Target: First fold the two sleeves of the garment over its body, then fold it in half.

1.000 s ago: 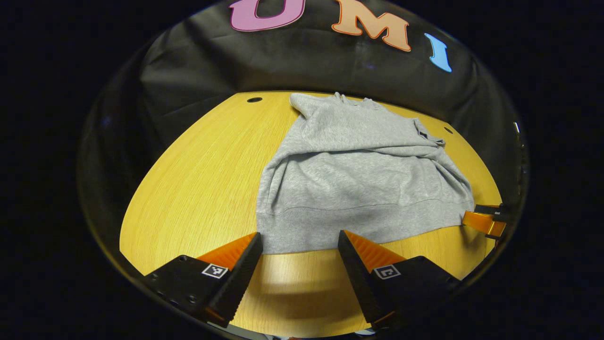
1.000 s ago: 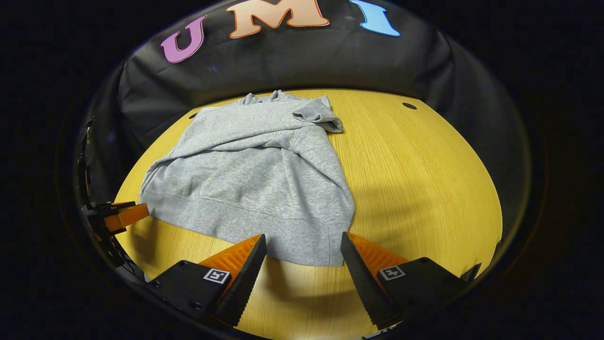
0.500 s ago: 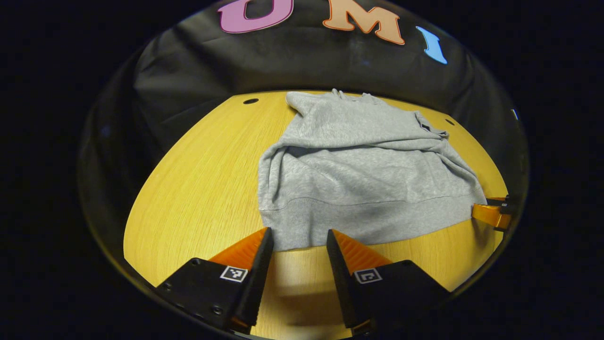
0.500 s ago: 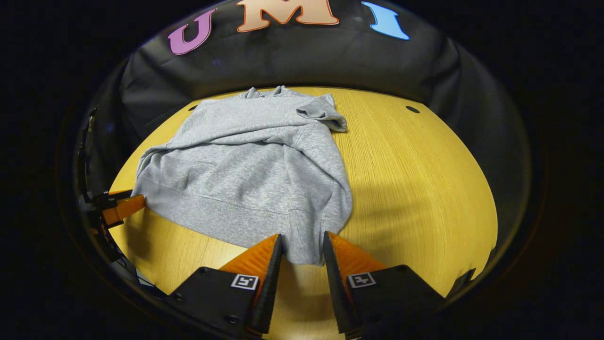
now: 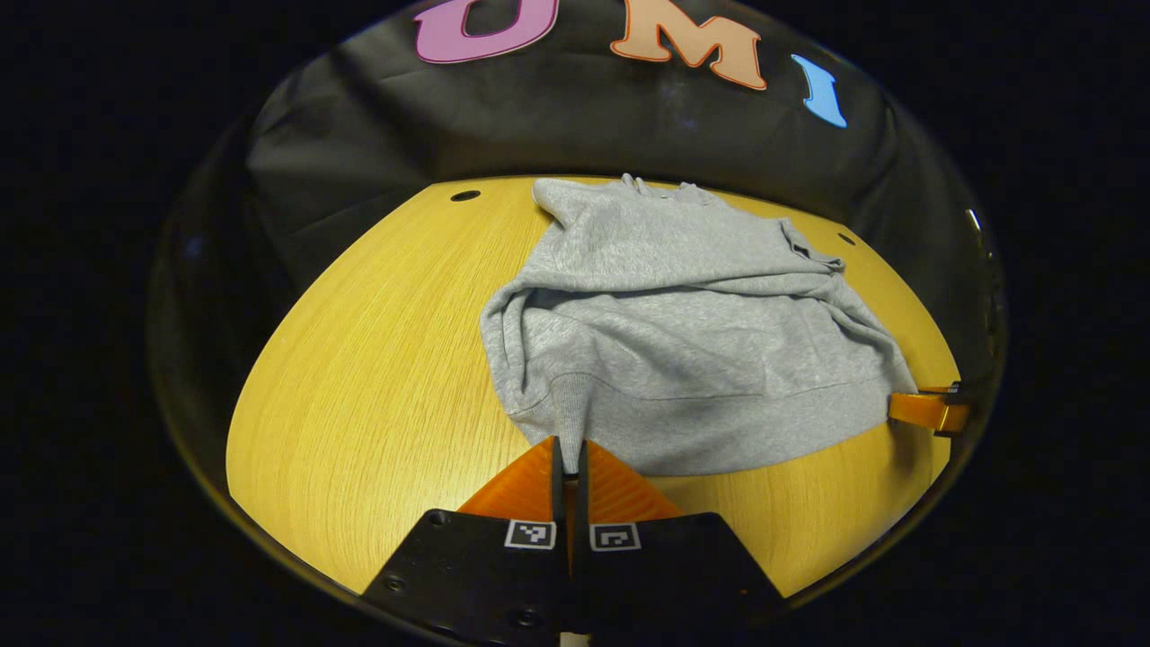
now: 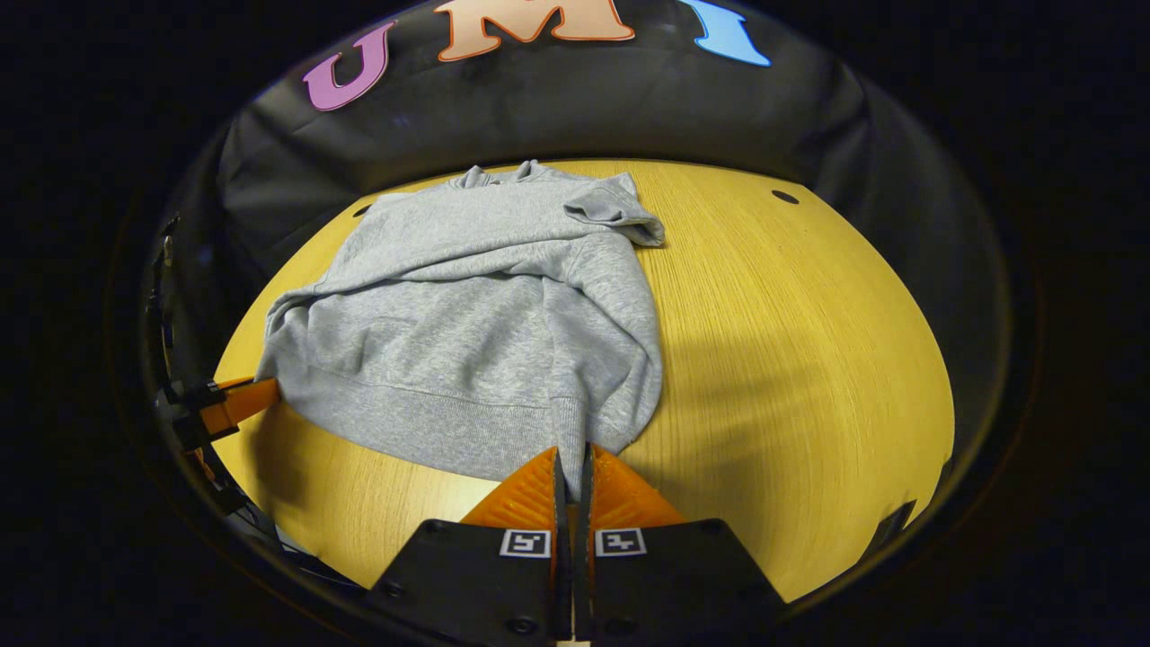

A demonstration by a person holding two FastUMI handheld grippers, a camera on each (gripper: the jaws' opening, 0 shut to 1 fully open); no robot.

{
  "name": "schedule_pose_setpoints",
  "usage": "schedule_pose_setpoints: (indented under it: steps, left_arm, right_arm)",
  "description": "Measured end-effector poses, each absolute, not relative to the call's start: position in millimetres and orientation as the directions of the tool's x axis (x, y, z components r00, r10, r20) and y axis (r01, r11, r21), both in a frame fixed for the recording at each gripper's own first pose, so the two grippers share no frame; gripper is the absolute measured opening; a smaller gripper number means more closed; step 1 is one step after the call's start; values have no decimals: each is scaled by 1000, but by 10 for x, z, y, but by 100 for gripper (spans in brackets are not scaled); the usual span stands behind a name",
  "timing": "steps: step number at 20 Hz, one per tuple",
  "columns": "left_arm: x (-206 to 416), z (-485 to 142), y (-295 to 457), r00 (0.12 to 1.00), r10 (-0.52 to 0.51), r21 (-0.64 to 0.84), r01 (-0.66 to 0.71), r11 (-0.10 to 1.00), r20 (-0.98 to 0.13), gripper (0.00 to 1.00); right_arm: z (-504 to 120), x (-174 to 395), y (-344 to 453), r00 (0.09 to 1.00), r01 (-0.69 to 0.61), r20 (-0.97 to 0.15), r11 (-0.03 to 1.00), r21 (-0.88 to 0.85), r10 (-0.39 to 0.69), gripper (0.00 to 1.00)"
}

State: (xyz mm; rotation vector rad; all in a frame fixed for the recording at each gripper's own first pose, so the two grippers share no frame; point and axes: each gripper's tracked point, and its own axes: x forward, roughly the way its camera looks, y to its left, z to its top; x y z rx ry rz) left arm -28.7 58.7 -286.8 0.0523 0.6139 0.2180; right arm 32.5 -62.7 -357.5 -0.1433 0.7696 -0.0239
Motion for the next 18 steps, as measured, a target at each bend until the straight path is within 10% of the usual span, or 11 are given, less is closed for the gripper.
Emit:
schedule_pose_setpoints:
  steps: [18]
  left_arm:
    - [823, -1747, 459, 915, 158, 34, -156, 987, -372, 0]
  right_arm:
    - [-2601, 1285, -409, 840, -63, -541, 998, -22, 42, 4]
